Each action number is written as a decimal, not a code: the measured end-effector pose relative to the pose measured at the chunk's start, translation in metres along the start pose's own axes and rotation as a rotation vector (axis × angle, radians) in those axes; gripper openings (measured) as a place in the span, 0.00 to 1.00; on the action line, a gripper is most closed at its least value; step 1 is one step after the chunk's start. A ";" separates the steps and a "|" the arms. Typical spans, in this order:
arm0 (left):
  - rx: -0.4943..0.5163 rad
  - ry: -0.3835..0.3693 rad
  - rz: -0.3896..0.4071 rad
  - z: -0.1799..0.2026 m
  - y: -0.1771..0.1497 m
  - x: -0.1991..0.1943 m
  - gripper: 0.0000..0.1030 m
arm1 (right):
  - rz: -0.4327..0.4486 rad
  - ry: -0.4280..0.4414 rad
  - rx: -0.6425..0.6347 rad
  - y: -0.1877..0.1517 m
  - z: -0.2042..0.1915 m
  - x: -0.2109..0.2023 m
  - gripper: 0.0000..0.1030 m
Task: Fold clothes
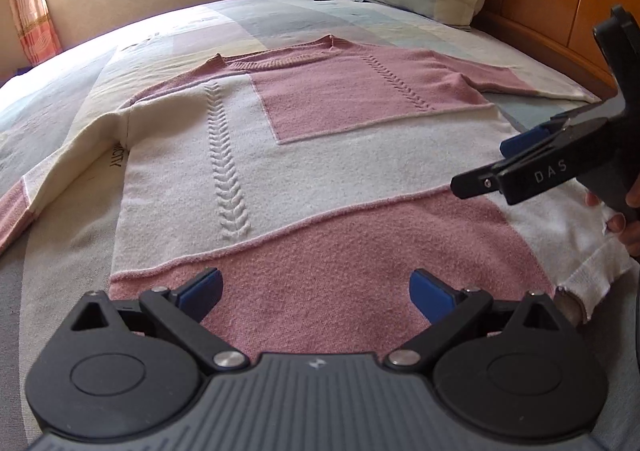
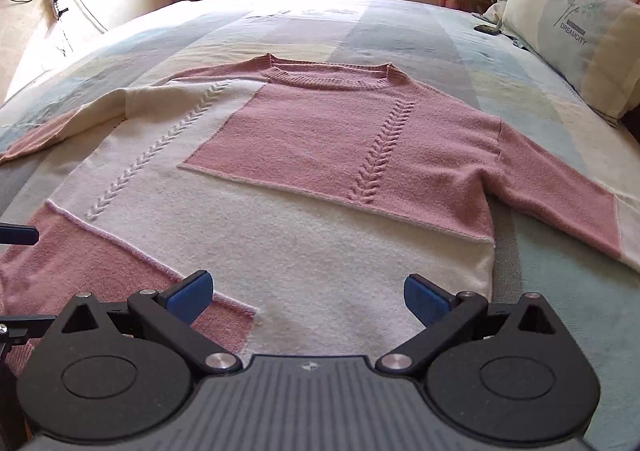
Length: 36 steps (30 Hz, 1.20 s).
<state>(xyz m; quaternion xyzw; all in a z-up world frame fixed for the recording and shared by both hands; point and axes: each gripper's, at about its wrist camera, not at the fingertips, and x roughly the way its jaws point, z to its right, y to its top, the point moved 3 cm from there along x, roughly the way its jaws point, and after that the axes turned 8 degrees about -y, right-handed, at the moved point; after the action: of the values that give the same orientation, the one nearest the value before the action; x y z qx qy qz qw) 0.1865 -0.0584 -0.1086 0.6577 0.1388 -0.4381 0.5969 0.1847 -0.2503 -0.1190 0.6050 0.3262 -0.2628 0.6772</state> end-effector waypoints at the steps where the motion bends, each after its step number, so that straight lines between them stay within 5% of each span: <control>1: -0.003 -0.004 -0.014 0.001 -0.002 0.005 0.96 | -0.009 -0.017 0.010 -0.004 -0.005 0.005 1.00; 6: -0.044 -0.031 -0.021 -0.001 -0.021 0.005 0.97 | -0.017 -0.083 0.047 -0.016 -0.021 0.016 1.00; 23: -0.023 0.000 -0.009 0.010 -0.049 -0.018 0.99 | -0.024 -0.111 0.088 -0.015 -0.020 0.018 1.00; 36: -0.058 -0.029 0.007 0.001 -0.037 -0.037 0.99 | 0.151 -0.080 0.098 -0.038 -0.016 0.007 1.00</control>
<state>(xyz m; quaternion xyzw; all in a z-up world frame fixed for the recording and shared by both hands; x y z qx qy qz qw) 0.1386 -0.0372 -0.1054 0.6342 0.1402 -0.4414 0.6192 0.1583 -0.2394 -0.1497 0.6494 0.2390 -0.2506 0.6770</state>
